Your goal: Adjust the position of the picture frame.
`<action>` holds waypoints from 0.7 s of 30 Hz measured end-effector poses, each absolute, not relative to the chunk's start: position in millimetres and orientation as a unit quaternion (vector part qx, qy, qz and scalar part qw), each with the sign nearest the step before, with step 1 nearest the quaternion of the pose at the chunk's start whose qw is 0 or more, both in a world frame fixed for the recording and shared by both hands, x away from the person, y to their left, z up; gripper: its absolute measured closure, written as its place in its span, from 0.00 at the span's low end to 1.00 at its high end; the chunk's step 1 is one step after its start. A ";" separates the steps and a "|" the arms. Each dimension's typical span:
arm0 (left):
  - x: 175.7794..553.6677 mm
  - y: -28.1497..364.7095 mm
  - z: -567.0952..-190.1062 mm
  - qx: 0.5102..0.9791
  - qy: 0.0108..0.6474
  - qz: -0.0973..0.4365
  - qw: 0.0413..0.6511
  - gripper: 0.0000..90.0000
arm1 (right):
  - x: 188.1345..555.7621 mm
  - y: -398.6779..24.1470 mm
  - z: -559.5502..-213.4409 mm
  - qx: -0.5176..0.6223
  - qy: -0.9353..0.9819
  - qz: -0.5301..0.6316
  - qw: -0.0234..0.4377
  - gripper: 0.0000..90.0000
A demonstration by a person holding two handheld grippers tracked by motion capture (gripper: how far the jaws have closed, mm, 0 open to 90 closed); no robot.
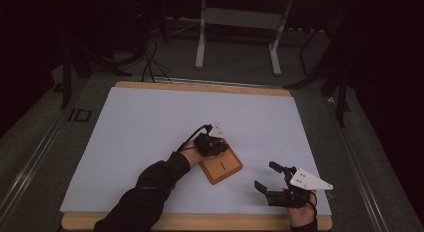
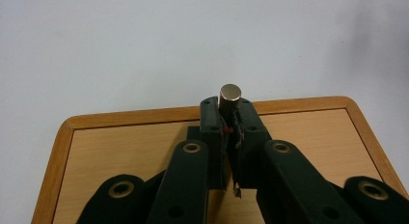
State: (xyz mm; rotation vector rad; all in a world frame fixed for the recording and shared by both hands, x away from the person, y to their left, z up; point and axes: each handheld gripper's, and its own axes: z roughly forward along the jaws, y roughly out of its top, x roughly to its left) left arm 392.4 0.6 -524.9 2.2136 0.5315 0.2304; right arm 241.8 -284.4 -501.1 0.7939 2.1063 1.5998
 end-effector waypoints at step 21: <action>395.5 38.8 -502.8 0.871 0.230 0.104 0.422 0.87 | 242.1 -281.7 -501.8 0.281 0.753 0.565 0.187 0.16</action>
